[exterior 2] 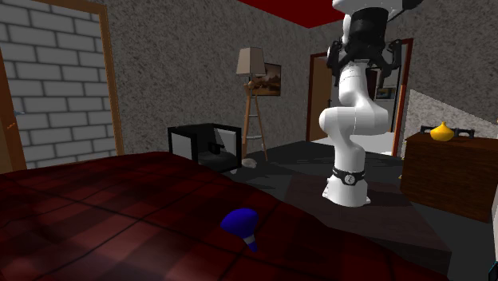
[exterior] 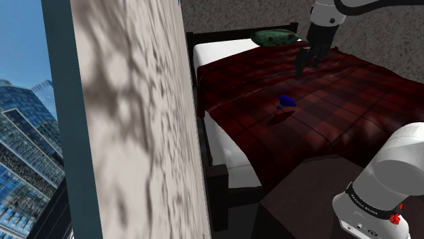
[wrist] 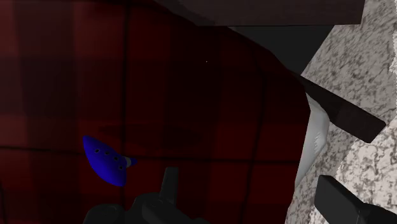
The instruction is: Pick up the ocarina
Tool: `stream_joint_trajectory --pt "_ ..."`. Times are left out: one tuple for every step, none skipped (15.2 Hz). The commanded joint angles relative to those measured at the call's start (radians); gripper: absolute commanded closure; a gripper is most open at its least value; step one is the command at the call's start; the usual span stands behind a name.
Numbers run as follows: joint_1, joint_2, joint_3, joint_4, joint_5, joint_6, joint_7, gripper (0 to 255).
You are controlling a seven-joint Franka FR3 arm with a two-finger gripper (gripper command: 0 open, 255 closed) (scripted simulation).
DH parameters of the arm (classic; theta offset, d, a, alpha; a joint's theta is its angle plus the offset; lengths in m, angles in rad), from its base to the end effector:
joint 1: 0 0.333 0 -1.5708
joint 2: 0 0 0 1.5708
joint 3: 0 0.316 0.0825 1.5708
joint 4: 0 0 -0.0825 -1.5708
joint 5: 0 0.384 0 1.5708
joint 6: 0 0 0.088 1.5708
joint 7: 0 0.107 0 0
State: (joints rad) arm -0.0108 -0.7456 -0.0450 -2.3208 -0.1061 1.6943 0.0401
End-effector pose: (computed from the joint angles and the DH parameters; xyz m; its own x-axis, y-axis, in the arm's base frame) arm 0.3297 -0.0329 0.6061 0.9899 -0.0740 0.1209 -0.0830 -0.9940 0.0707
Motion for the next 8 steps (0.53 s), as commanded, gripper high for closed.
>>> stream_joint_trajectory --pt "0.000 0.000 0.000 0.000 0.000 0.000 0.000 0" --pt "0.001 0.003 -0.017 -0.023 -0.015 0.029 -0.034 0" --pt "0.002 0.008 -0.035 -0.045 -0.031 0.059 -0.068 0" --pt "0.003 0.014 -0.053 -0.066 -0.047 0.089 -0.101 0" --pt "0.003 0.022 -0.071 -0.084 -0.062 0.120 -0.135 0" --pt "0.003 0.033 -0.089 -0.101 -0.078 0.151 -0.168 0" --pt "0.004 0.045 -0.108 -0.117 -0.093 0.183 -0.201 0" --pt "0.004 0.059 -0.127 -0.130 -0.108 0.215 -0.234 0"
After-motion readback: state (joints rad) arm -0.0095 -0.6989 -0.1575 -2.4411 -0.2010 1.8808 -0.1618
